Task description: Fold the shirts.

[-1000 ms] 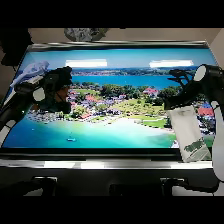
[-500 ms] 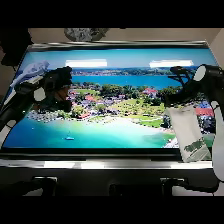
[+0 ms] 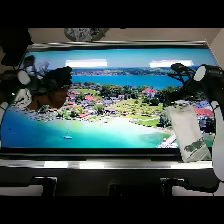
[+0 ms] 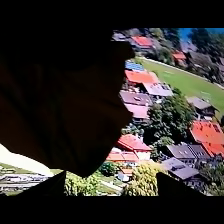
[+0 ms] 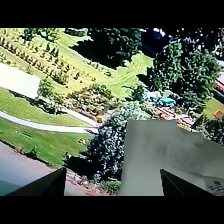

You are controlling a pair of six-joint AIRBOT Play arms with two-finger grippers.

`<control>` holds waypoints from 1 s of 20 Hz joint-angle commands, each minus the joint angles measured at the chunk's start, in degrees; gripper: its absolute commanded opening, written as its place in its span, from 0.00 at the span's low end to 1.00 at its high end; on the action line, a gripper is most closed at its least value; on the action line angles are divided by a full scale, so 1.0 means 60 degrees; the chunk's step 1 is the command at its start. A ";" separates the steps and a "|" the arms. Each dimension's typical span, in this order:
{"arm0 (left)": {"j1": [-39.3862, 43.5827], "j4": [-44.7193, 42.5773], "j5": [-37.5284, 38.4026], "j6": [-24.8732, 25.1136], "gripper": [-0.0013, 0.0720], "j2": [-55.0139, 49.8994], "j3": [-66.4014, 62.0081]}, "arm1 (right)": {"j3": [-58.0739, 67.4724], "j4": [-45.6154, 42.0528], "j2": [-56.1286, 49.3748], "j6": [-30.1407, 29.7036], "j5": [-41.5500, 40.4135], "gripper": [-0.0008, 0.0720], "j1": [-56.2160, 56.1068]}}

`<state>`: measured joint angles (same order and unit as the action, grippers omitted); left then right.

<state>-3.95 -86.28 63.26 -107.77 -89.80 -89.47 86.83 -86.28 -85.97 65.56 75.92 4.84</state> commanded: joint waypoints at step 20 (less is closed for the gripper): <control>-0.2517 0.6903 -0.2229 0.3756 0.05 -0.1315 0.0073 | 0.0011 0.0324 0.0127 -0.0506 0.1351 0.93 -0.0007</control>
<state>-20.36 -52.93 50.48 -97.47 -102.72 -88.53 86.83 -82.52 -85.80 63.16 82.85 4.75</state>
